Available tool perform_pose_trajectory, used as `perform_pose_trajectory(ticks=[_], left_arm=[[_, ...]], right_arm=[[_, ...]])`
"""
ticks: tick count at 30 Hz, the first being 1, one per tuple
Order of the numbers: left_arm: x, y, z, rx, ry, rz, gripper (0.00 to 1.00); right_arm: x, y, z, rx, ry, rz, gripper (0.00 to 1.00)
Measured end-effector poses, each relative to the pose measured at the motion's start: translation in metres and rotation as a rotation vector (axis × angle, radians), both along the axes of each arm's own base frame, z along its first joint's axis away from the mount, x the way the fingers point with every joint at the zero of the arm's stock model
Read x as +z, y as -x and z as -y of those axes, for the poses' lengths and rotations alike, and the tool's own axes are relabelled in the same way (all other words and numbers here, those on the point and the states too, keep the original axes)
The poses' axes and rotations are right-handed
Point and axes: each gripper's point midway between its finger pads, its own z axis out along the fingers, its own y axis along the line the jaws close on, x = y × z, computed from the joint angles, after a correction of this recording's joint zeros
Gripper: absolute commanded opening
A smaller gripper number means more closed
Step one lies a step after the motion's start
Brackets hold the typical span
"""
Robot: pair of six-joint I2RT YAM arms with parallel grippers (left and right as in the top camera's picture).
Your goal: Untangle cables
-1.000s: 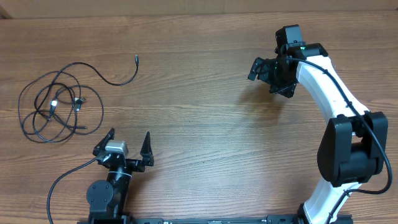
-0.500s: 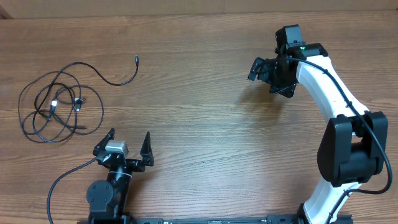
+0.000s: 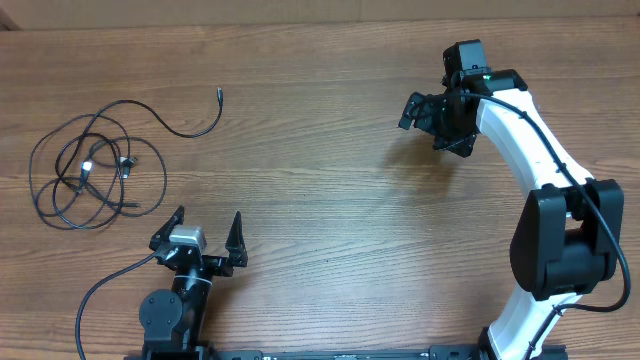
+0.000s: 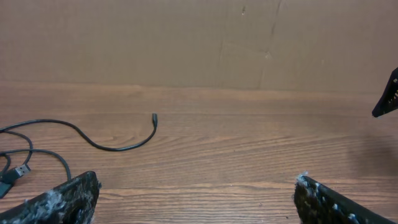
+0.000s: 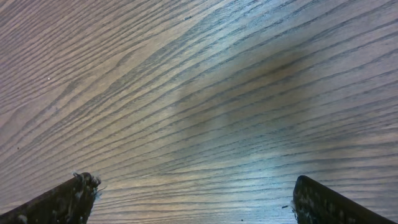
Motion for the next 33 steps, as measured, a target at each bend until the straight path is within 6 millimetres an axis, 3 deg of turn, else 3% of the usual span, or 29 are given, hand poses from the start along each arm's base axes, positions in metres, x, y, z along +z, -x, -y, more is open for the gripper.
perform_pose_trajectory(ticks=[8,10,14,17,18,21,24,26,29,32,33], left_arm=[[0.0,0.0,0.0,0.0,0.0,0.0,1.0],[0.0,0.0,0.0,0.0,0.0,0.0,0.99],[0.0,0.0,0.0,0.0,0.0,0.0,1.0],[0.0,0.0,0.0,0.0,0.0,0.0,1.0],[0.0,0.0,0.0,0.0,0.0,0.0,0.99],[0.0,0.0,0.0,0.0,0.0,0.0,0.99],[0.0,0.0,0.0,0.0,0.0,0.0,1.0],[0.0,0.0,0.0,0.0,0.0,0.001,1.0],[0.0,0.0,0.0,0.0,0.0,0.001,1.0],[0.0,0.0,0.0,0.0,0.0,0.001,1.0],[0.0,0.0,0.0,0.0,0.0,0.001,1.0]], right_arm=[[0.002,0.0,-0.001,0.001,0.0,0.005,1.0],[0.016,0.0,-0.003,0.007,-0.005,0.037,1.0],[0.071,0.005,-0.013,0.031,-0.025,0.17,1.0],[0.142,0.021,-0.02,0.053,-0.056,0.343,1.0],[0.183,0.034,-0.02,0.059,-0.075,0.447,1.0],[0.26,0.075,-0.011,0.055,-0.108,0.656,1.0],[0.323,0.125,-0.001,0.053,-0.14,0.851,1.0],[0.353,0.159,0.005,0.053,-0.158,0.96,1.0],[0.396,0.224,0.018,0.05,-0.188,1.15,1.0],[0.425,0.293,0.031,0.05,-0.218,1.325,1.0],[0.425,0.295,0.031,0.051,-0.218,1.328,1.0]])
